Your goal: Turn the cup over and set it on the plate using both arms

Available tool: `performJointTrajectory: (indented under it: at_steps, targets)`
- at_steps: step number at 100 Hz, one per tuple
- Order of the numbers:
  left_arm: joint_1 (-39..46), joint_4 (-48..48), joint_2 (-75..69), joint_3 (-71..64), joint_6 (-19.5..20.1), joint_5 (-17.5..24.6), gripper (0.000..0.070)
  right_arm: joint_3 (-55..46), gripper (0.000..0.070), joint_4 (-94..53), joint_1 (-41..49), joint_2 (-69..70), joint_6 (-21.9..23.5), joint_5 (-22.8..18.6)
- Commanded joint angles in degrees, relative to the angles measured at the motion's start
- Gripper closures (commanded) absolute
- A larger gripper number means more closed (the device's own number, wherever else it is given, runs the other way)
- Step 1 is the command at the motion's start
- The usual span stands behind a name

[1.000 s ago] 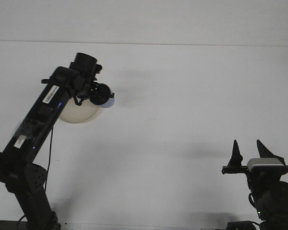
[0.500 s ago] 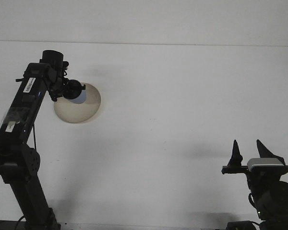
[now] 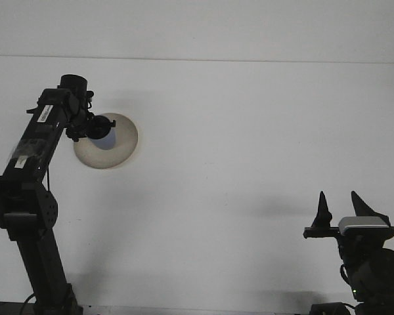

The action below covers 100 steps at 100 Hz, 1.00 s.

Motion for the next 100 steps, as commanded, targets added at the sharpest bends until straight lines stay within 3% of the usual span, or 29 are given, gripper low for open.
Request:
performJointTrajectory:
  at_steps: [1, 6, 11, 54, 100]
  targets:
    - [0.1, -0.1, 1.1, 1.2, 0.0, -0.1, 0.0237, 0.1, 0.0237, 1.1, 0.0, 0.2, -0.3, 0.2]
    - [0.1, 0.1, 1.1, 1.2, 0.0, -0.1, 0.0148, 0.1, 0.0237, 1.5, 0.0, 0.2, -0.3, 0.2]
    - [0.1, 0.2, 1.1, 1.4, 0.0, 0.0, 0.0125, 0.1, 0.0237, 1.9, 0.0, 0.2, -0.3, 0.2]
    - [0.0, -10.1, -1.0, 17.3, -1.2, 0.0, 0.0126, 0.1, 0.0237, 3.3, 0.0, 0.2, -0.3, 0.2]
    - [-3.9, -12.6, -23.2, 16.2, -1.9, 1.3, 0.0126, 0.1, 0.0237, 3.1, 0.0, 0.2, -0.3, 0.2]
